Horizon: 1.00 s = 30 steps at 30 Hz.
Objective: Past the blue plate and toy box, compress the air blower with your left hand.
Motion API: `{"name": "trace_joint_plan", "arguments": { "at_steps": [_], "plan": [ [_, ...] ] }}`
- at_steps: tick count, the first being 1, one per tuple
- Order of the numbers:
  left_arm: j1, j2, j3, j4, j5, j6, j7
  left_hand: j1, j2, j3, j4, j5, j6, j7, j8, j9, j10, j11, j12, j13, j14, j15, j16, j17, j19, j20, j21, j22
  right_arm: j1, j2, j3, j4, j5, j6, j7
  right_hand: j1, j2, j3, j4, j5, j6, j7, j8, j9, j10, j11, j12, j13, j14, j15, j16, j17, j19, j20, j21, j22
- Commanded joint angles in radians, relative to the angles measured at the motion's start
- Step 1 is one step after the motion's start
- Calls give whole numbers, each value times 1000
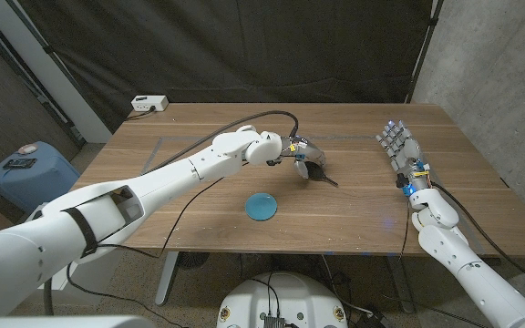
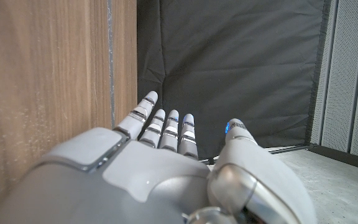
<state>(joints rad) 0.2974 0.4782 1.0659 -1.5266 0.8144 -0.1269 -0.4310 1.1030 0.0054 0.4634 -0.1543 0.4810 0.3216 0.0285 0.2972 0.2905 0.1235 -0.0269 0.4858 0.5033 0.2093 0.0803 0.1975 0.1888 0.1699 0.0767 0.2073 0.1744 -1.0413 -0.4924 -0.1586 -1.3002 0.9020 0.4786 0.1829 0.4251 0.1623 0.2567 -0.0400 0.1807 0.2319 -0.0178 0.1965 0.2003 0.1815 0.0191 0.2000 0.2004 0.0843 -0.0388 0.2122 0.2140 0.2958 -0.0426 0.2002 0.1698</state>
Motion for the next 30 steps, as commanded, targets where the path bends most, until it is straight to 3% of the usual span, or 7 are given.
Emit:
{"name": "trace_joint_plan", "arguments": {
  "at_steps": [1, 30],
  "plan": [
    [20, 20, -12, -35, 24, 20, 4, 9, 2, 7, -2, 7, 10, 4, 8, 6, 8, 2, 11, 8, 9, -2, 7, 6, 9, 4, 6, 5, -2, 6, 1, 2, 8, 0, 9, -6, -1, 3, -8, 0, 0, -1, 5, 0, 1, 3, 4, 3, -2, -16, 6, 2, 9, -8, -3, 3],
    [44, 23, -26, -34, 48, 29, 44, 22, 8, 18, -5, 11, 45, 12, 42, 28, 42, 1, 48, 38, 48, -20, 12, 15, 33, 8, 10, 7, 3, 21, 4, 27, 33, -5, 38, -11, 0, 5, -10, 0, 0, -2, 5, 0, 3, 3, 5, 3, -1, -17, 7, 2, 9, -8, -4, 3]
  ]
}}
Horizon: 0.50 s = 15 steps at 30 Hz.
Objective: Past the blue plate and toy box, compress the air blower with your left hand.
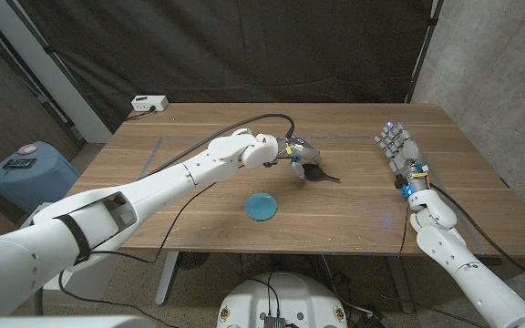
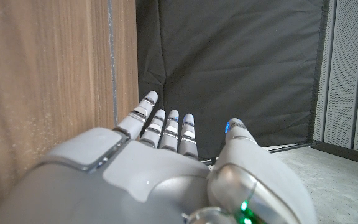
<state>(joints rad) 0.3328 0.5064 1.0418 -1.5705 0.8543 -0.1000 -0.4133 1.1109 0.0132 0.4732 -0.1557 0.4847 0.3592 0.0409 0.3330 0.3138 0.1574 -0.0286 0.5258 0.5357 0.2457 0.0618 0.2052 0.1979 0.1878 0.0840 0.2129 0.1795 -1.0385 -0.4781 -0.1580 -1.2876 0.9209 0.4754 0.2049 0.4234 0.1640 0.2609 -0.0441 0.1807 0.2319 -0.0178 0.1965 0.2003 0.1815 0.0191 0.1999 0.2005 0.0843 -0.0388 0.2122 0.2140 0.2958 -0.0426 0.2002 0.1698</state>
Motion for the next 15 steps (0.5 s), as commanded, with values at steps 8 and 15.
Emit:
{"name": "trace_joint_plan", "arguments": {
  "at_steps": [8, 15],
  "plan": [
    [23, -10, -2, 16, 12, 18, 51, 14, 3, 11, 1, 9, -3, 8, 14, 17, 3, 28, 19, 22, 22, 0, 5, 15, 17, 7, 4, 4, -1, 12, 4, 22, 19, -4, 22, -10, -2, 1, -6, 0, 1, -3, 5, 0, 2, 3, 4, 3, -1, -17, 7, 2, 10, -7, -4, 3],
    [30, -9, -1, 14, 14, 31, 57, 1, 0, 4, 8, 5, -13, 16, 15, 23, -14, 44, 23, 34, 18, 2, 3, 20, 7, 11, 0, 5, -1, 12, 3, 21, 20, -8, 22, -11, -1, 2, -6, 0, 0, -2, 5, 0, 3, 2, 5, 3, 0, -17, 7, 2, 9, -8, -4, 3]
  ]
}}
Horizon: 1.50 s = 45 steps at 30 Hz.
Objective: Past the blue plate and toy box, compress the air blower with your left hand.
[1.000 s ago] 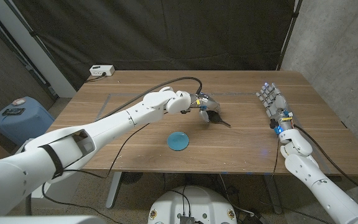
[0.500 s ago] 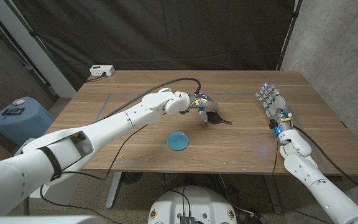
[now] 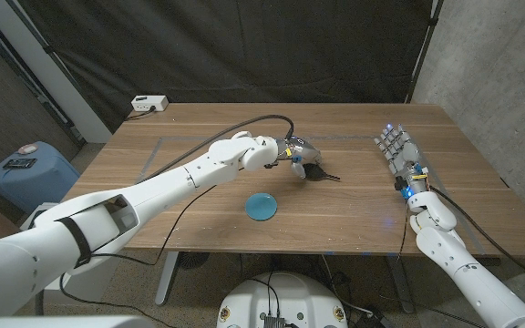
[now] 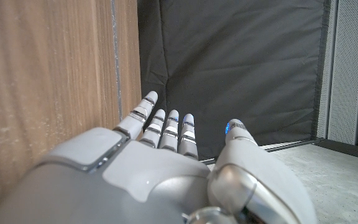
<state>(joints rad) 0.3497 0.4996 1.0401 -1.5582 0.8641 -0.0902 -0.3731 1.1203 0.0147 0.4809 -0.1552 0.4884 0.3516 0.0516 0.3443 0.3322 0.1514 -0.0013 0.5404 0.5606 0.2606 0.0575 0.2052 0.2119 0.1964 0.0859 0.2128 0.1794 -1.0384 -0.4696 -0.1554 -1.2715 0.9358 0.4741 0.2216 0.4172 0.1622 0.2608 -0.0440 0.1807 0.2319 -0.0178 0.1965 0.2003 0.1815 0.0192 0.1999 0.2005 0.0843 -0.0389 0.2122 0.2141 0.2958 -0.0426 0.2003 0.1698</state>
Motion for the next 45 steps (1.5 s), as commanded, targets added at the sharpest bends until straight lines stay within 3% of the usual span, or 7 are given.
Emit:
{"name": "trace_joint_plan", "arguments": {
  "at_steps": [1, 10, 16, 21, 27, 38, 45],
  "plan": [
    [14, -2, 2, 1, 7, 23, 19, -11, -2, -5, 9, 0, -9, 6, 3, 5, -11, 17, 9, 10, 3, 7, 3, 7, -3, 8, -1, 5, -1, 4, 0, 5, 5, -7, 5, -5, 0, 2, -7, 0, 0, -2, 5, 0, 3, 3, 5, 3, 0, -17, 7, 2, 10, -8, -4, 3],
    [18, -2, 5, 6, 11, 34, 27, -26, -7, -15, 13, -6, -19, 11, 5, 12, -24, 29, 18, 24, 2, 15, 3, 13, -6, 15, -2, 6, 4, 11, -1, 10, 14, -14, 15, -7, 1, 2, -7, 0, 0, -2, 5, 0, 4, 2, 5, 3, 0, -17, 7, 3, 10, -8, -4, 3],
    [33, 1, 3, 18, 24, 17, 111, -4, 5, -11, -1, -12, 71, 14, 57, 31, 66, 17, 83, 53, 81, -14, 31, 28, 53, 20, 20, 8, 3, 11, 0, 10, 17, -18, 16, -7, 1, 2, -7, 0, 0, -2, 5, 0, 3, 3, 5, 3, 0, -17, 7, 3, 11, -7, -4, 3],
    [36, -4, 4, 30, 27, 17, 135, 3, 5, -10, -4, -13, 94, 16, 72, 37, 79, 17, 97, 61, 102, -22, 38, 33, 64, 18, 24, 9, 4, 12, 1, 13, 21, -21, 21, -8, 1, 3, -7, 1, 0, -2, 5, 0, 3, 0, 5, 3, 0, -17, 7, 3, 11, -7, -4, 3],
    [41, -6, 2, 38, 28, 10, 177, 13, 3, -11, -7, -14, 141, 8, 106, 52, 128, 3, 136, 81, 146, -41, 50, 46, 99, 16, 35, 10, 10, 13, -1, 20, 23, -26, 29, -8, 1, 3, -8, 1, -1, -2, 5, 0, 3, 1, 5, 3, 0, -18, 7, 2, 11, -7, -4, 3],
    [53, 1, -5, 46, 35, -9, 261, 47, -8, 1, -8, -11, 294, -39, 233, 105, 301, -62, 230, 124, 297, -99, 90, 82, 196, 10, 69, 13, 14, 11, -5, 21, 21, -34, 32, -9, 1, 4, -9, 1, -1, -3, 5, 0, 1, 1, 4, 3, -1, -18, 7, 2, 11, -7, -4, 3],
    [62, 11, -12, 32, 38, -8, 278, 51, -9, 6, -8, -9, 305, -45, 254, 117, 320, -73, 241, 133, 314, -108, 90, 88, 204, 7, 71, 13, 19, 10, -8, 19, 17, -39, 33, -10, 1, 5, -10, 1, -1, -2, 5, 0, 2, 3, 5, 3, -1, -18, 7, 2, 11, -6, -4, 3]
  ]
}}
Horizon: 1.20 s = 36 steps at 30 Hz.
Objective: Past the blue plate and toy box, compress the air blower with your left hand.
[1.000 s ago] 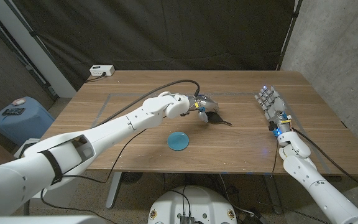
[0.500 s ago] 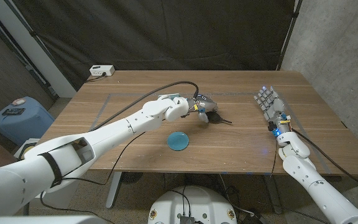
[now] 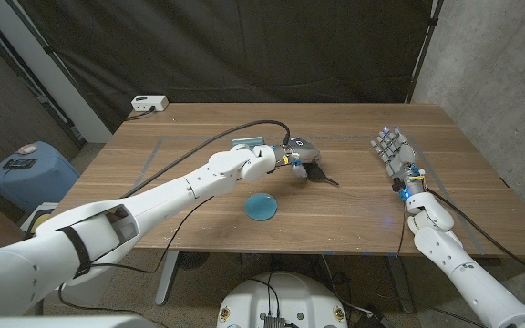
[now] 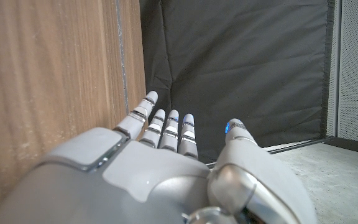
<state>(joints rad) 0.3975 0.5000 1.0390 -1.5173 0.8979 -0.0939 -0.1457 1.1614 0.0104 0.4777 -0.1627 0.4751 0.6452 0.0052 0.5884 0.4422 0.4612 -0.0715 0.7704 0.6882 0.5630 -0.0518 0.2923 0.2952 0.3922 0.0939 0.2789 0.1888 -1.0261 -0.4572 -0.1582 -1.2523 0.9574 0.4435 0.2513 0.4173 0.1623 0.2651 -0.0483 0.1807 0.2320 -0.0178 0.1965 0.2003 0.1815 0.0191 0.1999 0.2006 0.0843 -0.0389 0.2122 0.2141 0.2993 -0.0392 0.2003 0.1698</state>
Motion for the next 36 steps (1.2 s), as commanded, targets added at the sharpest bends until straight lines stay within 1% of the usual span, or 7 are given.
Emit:
{"name": "trace_joint_plan", "arguments": {
  "at_steps": [1, 3, 18, 20, 21, 30, 36],
  "plan": [
    [16, 11, -14, -11, 1, -2, 49, 10, -5, 9, 0, 5, 10, 2, 11, 8, 10, -3, 11, 6, 10, 1, 2, 6, 9, -1, 5, 4, 7, -3, -6, 0, -5, -9, 3, -10, 1, 0, -5, 1, -1, -3, 5, 0, 2, 4, 5, 3, -1, -18, 7, 2, 8, -10, -4, 3],
    [20, 13, -19, -15, -2, 3, 50, 10, -5, 10, 0, 5, 9, -2, 14, 11, 8, -2, 11, 8, 11, 1, 1, 7, 8, -1, 5, 4, 9, -4, -7, -1, -6, -11, 3, -10, 1, 1, -6, 1, 0, -3, 5, 0, 1, 3, 4, 3, 0, -17, 7, 2, 8, -10, -4, 3],
    [57, 21, -61, -51, -46, 57, 55, 12, -7, 16, 3, 8, -7, -4, 26, 19, 1, -3, 12, 18, 8, 1, -8, 16, 3, -4, 1, 4, 24, -19, -19, -14, -22, -31, -4, -11, 1, 2, -7, 1, 0, -2, 5, 0, 1, 0, 4, 3, -1, -17, 7, 2, 8, -10, -4, 3],
    [61, 21, -65, -53, -51, 63, 60, 12, -6, 17, 3, 8, -8, -2, 29, 20, -2, -6, 11, 20, 8, 1, -10, 18, 2, -4, 1, 4, 25, -21, -21, -17, -24, -34, -7, -12, 1, 2, -7, 1, -1, -3, 5, 0, 2, 5, 5, 3, -1, -18, 7, 2, 8, -10, -4, 3],
    [63, 20, -66, -54, -54, 65, 61, 12, -6, 17, 4, 8, -8, -5, 30, 20, -2, -6, 12, 21, 8, 0, -10, 19, 3, -4, 1, 4, 25, -21, -21, -17, -24, -35, -8, -12, 2, 2, -7, 1, -1, -3, 5, 0, 0, -2, 4, 3, -2, -18, 7, 2, 8, -10, -4, 3],
    [74, 16, -79, -55, -81, 87, 74, 11, -6, 19, 5, 10, -9, -3, 35, 19, 1, -3, 15, 26, 11, -1, -12, 24, 2, -4, 0, 4, 26, -28, -27, -28, -30, -46, -17, -12, 2, 4, -8, 1, 0, -3, 5, 0, 0, -1, 4, 3, -2, -18, 7, 2, 7, -11, -4, 3],
    [80, 11, -88, -56, -106, 102, 77, 11, -5, 21, 6, 11, -9, -4, 39, 17, 2, -7, 16, 29, 13, -3, -14, 27, 2, -3, 0, 4, 28, -34, -31, -35, -36, -55, -23, -12, 2, 4, -9, 1, 0, -3, 6, 0, 1, 2, 4, 3, -3, -18, 6, 2, 7, -10, -5, 3]
  ]
}}
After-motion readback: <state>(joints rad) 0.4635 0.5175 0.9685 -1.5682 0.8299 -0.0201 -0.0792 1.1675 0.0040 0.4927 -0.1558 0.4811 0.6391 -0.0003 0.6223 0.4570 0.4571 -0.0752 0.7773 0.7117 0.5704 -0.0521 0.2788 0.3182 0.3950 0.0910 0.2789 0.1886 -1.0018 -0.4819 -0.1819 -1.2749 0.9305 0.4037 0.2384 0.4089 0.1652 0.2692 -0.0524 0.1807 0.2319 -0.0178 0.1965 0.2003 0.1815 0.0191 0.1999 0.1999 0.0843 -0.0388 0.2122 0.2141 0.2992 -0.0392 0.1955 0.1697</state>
